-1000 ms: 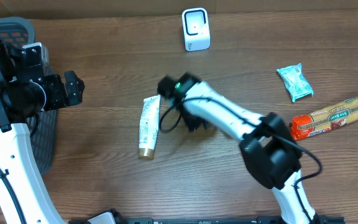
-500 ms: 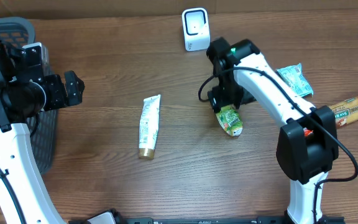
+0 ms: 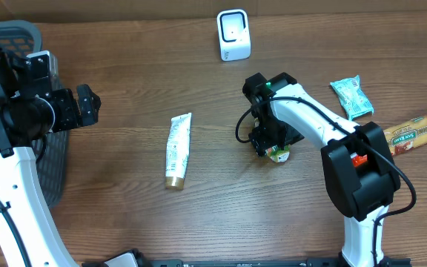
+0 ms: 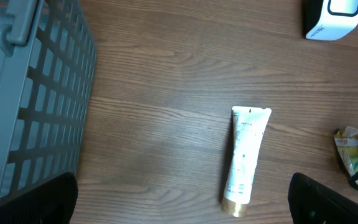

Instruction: Scan the item barcode

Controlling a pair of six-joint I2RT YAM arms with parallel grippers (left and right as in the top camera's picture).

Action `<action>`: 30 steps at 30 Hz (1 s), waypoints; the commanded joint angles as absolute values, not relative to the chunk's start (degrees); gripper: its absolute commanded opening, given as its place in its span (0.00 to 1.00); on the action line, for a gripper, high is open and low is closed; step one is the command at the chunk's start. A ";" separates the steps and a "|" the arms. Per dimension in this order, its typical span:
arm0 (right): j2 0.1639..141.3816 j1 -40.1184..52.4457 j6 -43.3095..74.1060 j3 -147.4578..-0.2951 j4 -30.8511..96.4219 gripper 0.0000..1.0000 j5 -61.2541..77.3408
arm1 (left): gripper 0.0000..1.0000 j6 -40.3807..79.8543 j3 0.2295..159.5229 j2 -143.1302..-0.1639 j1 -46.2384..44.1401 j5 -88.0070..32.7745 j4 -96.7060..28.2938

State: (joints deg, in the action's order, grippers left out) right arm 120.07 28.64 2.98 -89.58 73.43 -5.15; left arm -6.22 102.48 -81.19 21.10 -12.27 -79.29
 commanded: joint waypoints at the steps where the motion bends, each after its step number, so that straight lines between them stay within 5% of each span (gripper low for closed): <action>1: 119.68 28.82 2.70 -89.49 72.66 0.81 -6.48 | 1.00 -7.07 103.28 -81.32 21.26 -13.13 -79.26; 13: 119.68 28.88 4.91 -99.53 73.12 0.80 -7.55 | 1.00 -7.07 103.28 -81.32 21.26 -13.13 -79.26; 18: 119.68 28.93 4.05 -103.85 77.58 0.78 2.26 | 1.00 -7.07 103.28 -81.32 21.26 -13.13 -79.26; 22: 119.68 30.26 -0.67 -101.32 81.45 0.74 15.00 | 1.00 -7.07 103.28 -81.32 21.26 -13.13 -79.26; 30: 119.68 33.26 -0.69 -90.26 80.73 0.75 14.90 | 0.99 -7.07 103.28 -81.32 21.26 -13.10 -79.26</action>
State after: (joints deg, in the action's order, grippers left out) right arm 120.18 33.32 0.21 -93.14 81.14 12.86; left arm -6.22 102.48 -81.19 21.10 -12.27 -79.29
